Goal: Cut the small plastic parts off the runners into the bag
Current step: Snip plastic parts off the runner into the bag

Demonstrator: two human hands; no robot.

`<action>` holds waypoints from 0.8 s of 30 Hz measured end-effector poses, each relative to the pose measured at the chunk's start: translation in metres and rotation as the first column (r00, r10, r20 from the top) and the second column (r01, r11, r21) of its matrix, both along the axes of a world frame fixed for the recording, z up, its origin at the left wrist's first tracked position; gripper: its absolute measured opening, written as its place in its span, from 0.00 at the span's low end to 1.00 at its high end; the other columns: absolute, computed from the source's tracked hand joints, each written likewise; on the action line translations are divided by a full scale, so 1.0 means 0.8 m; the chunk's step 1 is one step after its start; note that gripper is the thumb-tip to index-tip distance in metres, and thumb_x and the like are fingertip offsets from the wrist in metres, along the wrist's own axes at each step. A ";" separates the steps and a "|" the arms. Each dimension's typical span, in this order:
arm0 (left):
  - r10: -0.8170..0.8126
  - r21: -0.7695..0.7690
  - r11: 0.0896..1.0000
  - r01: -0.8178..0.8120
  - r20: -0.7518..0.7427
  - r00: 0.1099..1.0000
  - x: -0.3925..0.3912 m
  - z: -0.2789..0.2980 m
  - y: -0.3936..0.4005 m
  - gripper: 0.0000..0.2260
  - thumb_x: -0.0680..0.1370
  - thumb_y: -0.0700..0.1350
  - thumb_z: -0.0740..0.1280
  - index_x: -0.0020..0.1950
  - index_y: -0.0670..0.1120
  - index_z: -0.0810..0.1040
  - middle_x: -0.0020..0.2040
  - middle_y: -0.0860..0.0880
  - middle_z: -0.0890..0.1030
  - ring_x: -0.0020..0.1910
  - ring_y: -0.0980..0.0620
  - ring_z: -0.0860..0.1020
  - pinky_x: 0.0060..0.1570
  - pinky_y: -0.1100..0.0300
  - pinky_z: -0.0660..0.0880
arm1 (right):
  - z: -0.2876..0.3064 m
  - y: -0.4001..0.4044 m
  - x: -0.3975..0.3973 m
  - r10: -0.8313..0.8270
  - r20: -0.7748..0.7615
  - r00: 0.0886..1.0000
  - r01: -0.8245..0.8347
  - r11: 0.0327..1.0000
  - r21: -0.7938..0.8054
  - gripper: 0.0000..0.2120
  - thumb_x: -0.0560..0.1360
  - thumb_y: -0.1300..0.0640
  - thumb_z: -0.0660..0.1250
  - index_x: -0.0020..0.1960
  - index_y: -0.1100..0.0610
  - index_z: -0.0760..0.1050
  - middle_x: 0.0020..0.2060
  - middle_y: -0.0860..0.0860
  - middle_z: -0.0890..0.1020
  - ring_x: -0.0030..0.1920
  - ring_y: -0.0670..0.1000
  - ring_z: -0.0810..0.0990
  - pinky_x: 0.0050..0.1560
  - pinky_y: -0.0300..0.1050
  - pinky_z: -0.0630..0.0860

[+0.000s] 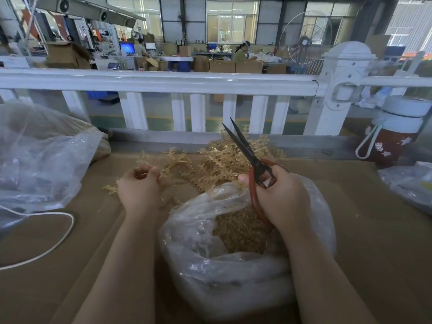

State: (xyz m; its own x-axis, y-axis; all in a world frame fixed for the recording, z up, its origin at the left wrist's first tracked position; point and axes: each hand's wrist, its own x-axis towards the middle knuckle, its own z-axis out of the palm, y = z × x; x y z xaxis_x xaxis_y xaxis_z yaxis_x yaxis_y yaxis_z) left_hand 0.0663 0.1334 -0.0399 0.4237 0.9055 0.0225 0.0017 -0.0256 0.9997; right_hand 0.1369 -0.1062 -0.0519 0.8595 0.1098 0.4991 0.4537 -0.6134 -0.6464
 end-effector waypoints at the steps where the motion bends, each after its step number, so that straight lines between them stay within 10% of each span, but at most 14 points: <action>1: 0.038 0.074 0.997 -0.032 -0.078 0.996 0.000 0.000 0.000 0.03 0.77 0.42 0.71 0.48 0.44 0.79 0.45 0.45 0.83 0.46 0.47 0.82 0.53 0.51 0.78 | 0.000 0.000 0.000 0.003 -0.012 1.000 -0.003 1.000 -0.003 0.24 0.69 0.28 0.69 0.49 0.47 0.80 0.41 0.41 0.84 0.44 0.43 0.80 0.43 0.36 0.72; 6: 0.175 0.367 0.929 -0.045 -0.327 0.929 -0.001 -0.002 -0.014 0.16 0.78 0.40 0.69 0.61 0.36 0.71 0.59 0.37 0.76 0.57 0.36 0.75 0.49 0.49 0.68 | 0.001 0.001 0.001 -0.001 -0.034 0.999 0.000 1.000 -0.016 0.23 0.70 0.28 0.69 0.49 0.47 0.79 0.42 0.40 0.83 0.45 0.43 0.80 0.45 0.41 0.74; 12: 0.306 0.660 0.751 -0.002 -0.345 0.887 0.000 0.002 -0.023 0.23 0.74 0.41 0.72 0.67 0.40 0.72 0.72 0.37 0.64 0.72 0.36 0.62 0.71 0.42 0.55 | 0.001 0.002 0.000 -0.021 -0.023 1.000 0.020 0.999 -0.042 0.21 0.72 0.30 0.70 0.48 0.48 0.80 0.41 0.41 0.83 0.44 0.45 0.80 0.45 0.41 0.75; 15: 0.113 0.695 0.674 0.251 -0.433 0.894 0.009 0.013 -0.040 0.18 0.76 0.58 0.70 0.62 0.50 0.80 0.70 0.43 0.70 0.71 0.41 0.64 0.72 0.40 0.54 | 0.001 0.003 0.000 -0.015 -0.022 1.000 0.014 0.999 -0.043 0.23 0.70 0.28 0.69 0.47 0.48 0.79 0.39 0.39 0.82 0.39 0.40 0.76 0.40 0.33 0.68; 18: 0.003 0.573 0.573 0.585 -0.716 0.698 0.019 0.009 -0.064 0.28 0.74 0.73 0.58 0.65 0.57 0.78 0.73 0.47 0.70 0.75 0.43 0.62 0.74 0.38 0.49 | 0.001 0.003 0.002 -0.028 -0.041 0.999 0.025 0.998 -0.062 0.23 0.70 0.28 0.68 0.45 0.49 0.78 0.35 0.39 0.79 0.37 0.37 0.73 0.36 0.30 0.64; 24: 0.006 0.571 0.550 0.609 -0.732 0.681 0.021 0.001 -0.072 0.19 0.79 0.64 0.60 0.46 0.53 0.84 0.42 0.52 0.82 0.52 0.49 0.78 0.63 0.46 0.57 | -0.001 0.004 0.008 -0.033 -0.079 0.996 0.025 0.994 -0.103 0.18 0.72 0.32 0.70 0.44 0.47 0.76 0.37 0.40 0.80 0.39 0.40 0.77 0.36 0.35 0.68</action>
